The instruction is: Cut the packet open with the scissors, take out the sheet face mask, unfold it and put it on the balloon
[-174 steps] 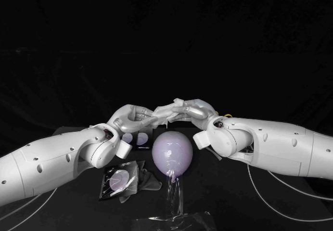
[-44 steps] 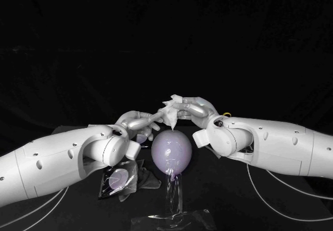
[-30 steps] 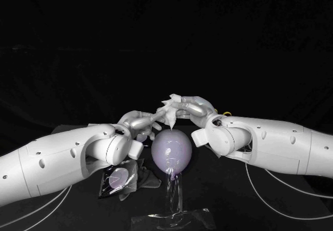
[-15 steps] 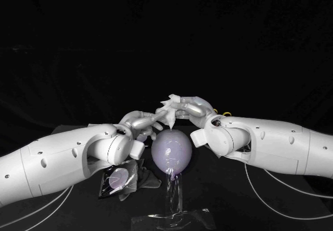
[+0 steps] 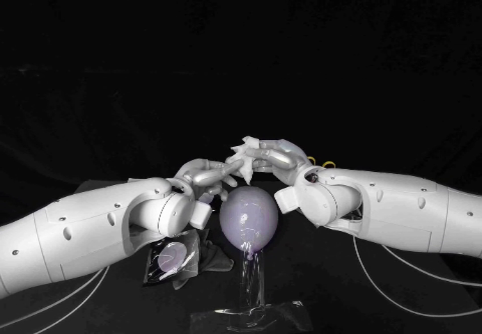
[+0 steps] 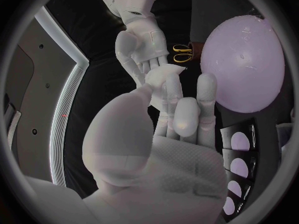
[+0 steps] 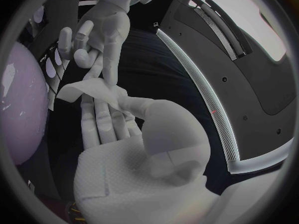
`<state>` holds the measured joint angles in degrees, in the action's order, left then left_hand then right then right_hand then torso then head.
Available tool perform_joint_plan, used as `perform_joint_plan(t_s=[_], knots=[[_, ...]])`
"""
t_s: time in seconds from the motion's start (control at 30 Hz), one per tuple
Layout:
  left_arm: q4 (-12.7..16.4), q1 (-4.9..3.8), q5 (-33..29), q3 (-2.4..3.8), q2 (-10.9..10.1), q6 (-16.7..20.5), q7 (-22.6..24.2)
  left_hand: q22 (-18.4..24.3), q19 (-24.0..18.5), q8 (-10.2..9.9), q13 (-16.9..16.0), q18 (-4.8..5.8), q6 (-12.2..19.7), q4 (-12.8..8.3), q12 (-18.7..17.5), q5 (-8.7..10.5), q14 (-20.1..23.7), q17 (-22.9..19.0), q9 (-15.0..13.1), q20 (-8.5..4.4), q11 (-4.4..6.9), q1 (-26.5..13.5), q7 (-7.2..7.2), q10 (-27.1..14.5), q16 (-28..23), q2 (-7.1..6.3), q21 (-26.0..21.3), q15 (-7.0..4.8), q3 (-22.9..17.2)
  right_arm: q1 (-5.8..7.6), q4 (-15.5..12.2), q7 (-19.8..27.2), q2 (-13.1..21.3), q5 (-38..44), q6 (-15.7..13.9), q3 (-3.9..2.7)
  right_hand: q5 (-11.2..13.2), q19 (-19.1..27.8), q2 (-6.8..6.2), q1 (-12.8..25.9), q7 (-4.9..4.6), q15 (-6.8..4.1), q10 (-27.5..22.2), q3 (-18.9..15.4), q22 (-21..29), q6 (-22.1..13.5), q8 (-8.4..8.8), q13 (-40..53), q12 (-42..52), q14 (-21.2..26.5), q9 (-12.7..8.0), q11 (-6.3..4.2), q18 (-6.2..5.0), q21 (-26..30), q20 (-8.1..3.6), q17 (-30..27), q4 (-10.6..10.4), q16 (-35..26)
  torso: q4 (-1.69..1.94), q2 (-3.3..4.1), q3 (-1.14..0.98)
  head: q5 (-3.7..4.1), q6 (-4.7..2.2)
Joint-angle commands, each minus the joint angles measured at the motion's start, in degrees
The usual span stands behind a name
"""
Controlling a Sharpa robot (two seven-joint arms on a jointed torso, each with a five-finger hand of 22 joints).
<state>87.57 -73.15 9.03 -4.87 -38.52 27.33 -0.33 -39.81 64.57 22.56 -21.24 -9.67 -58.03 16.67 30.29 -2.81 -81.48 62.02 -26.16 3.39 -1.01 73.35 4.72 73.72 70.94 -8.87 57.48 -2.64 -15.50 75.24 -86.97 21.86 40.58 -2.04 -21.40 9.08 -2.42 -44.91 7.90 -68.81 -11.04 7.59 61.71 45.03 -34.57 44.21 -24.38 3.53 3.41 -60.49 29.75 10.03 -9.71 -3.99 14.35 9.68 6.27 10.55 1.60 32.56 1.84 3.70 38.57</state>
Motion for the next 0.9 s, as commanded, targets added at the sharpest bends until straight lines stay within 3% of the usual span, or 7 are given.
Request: perform_joint_plan(t_s=[0.03, 0.3, 0.37, 0.53, 0.63, 0.9], knots=[[0.1, -0.12, -0.3, 0.10, 0.2, 0.0, 1.3, -0.2, -0.3, 0.1, -0.1, 0.59, -0.5, -0.5, 0.2, 0.00, 0.1, -0.1, 0.1, 0.01, 0.64, 1.5, -0.11, -0.1, 0.3, 0.44, 0.3, -0.37, -0.6, -0.01, -0.1, 0.1, -0.2, 0.8, 1.0, 0.01, -0.4, 0.0, 0.06, 0.1, -2.37, 0.16, 0.3, 0.3, 0.0, 0.1, -0.11, 0.0, 0.2, 0.1, 0.1, 0.00, -0.69, 0.3, 0.00, 0.0, -0.1, -0.3, 0.02, -0.01, 0.03, -0.06, 0.01], [0.3, -0.13, -0.5, 0.10, 0.3, 0.1, 1.5, -0.6, -0.6, 0.0, 0.0, 0.59, -0.7, -1.2, -0.2, -0.03, 0.1, -0.1, 0.5, -0.06, 0.89, 5.3, -0.39, -0.1, 0.4, 1.88, 0.7, -0.61, -2.8, -0.02, 0.1, -0.1, -0.3, 0.9, 1.1, 0.04, -0.4, 0.0, 0.06, 0.1, -2.37, 0.16, 0.3, 0.3, 0.0, 0.1, -0.11, 0.0, 0.2, 0.1, 0.1, 0.00, -0.69, 0.3, 0.00, 0.0, -0.1, -0.3, 0.01, 0.01, 0.04, -0.14, 0.04], [0.4, -0.13, -0.7, 0.10, 0.3, 0.2, 1.6, -0.7, -0.7, 0.0, 0.1, 0.58, -0.7, -1.8, -0.5, -0.04, 0.2, -0.2, 0.7, -0.11, 0.98, 7.6, -0.49, -0.2, 0.5, 2.64, 0.9, -0.73, -4.7, -0.02, 0.1, -0.2, -0.4, 1.0, 1.1, 0.05, -0.3, 0.0, 0.06, 0.1, -2.35, 0.15, 0.4, 0.3, 0.1, 0.1, -0.21, 0.0, 0.2, 0.0, 0.0, -0.02, -0.70, 0.2, 0.01, -0.1, -0.1, -0.4, 0.02, 0.01, 0.03, -0.13, 0.04], [0.5, -0.13, -1.4, 0.10, 0.2, 0.6, 2.2, -1.3, -1.0, 0.1, 0.6, 0.59, -0.2, -3.3, -1.4, -0.06, 0.3, -0.4, 0.8, -0.24, 0.81, 11.0, -0.24, -0.2, 0.5, 2.94, 1.5, -0.68, -9.5, -0.03, 0.3, -0.4, -0.4, 1.1, 1.1, 0.08, -0.3, -0.1, 0.05, 0.1, -2.34, 0.14, 0.4, 0.3, 0.1, 0.1, -0.25, 0.0, 0.2, 0.0, 0.0, -0.03, -0.71, 0.2, 0.00, -0.1, -0.1, -0.4, 0.01, -0.02, 0.00, -0.19, 0.07], [0.4, -0.13, -1.9, 0.10, 0.2, 0.9, 2.6, -1.5, -1.8, 0.7, 1.4, 0.54, 0.6, -4.2, -2.9, -0.07, 0.8, -1.5, 0.5, -0.23, 0.22, 11.2, 0.28, -0.2, -0.1, 1.72, 1.9, -0.21, -15.1, -0.04, 0.3, -0.5, -0.5, 1.2, 1.0, 0.11, -0.3, -0.1, 0.05, 0.1, -2.34, 0.14, 0.4, 0.3, 0.2, 0.1, -0.26, 0.0, 0.2, 0.0, 0.0, -0.03, -0.71, 0.2, 0.00, -0.1, -0.1, -0.4, -0.01, -0.01, 0.00, -0.23, 0.09], [0.4, -0.13, -2.2, 0.10, 0.2, 1.2, 3.1, -2.4, -2.6, 1.6, 2.4, 0.47, 1.4, -6.7, -4.8, 0.02, 1.0, -2.1, 0.0, -0.13, -0.16, 9.1, 0.89, 0.4, -0.2, -0.13, 3.1, 0.19, -23.2, -0.06, 0.5, -0.5, -0.5, 1.4, 0.9, 0.15, -0.3, -0.1, 0.05, 0.1, -2.33, 0.13, 0.4, 0.3, 0.2, 0.1, -0.27, 0.1, 0.2, 0.0, 0.0, -0.03, -0.72, 0.2, 0.00, -0.1, -0.1, -0.4, 0.02, 0.01, 0.00, -0.13, 0.13]])
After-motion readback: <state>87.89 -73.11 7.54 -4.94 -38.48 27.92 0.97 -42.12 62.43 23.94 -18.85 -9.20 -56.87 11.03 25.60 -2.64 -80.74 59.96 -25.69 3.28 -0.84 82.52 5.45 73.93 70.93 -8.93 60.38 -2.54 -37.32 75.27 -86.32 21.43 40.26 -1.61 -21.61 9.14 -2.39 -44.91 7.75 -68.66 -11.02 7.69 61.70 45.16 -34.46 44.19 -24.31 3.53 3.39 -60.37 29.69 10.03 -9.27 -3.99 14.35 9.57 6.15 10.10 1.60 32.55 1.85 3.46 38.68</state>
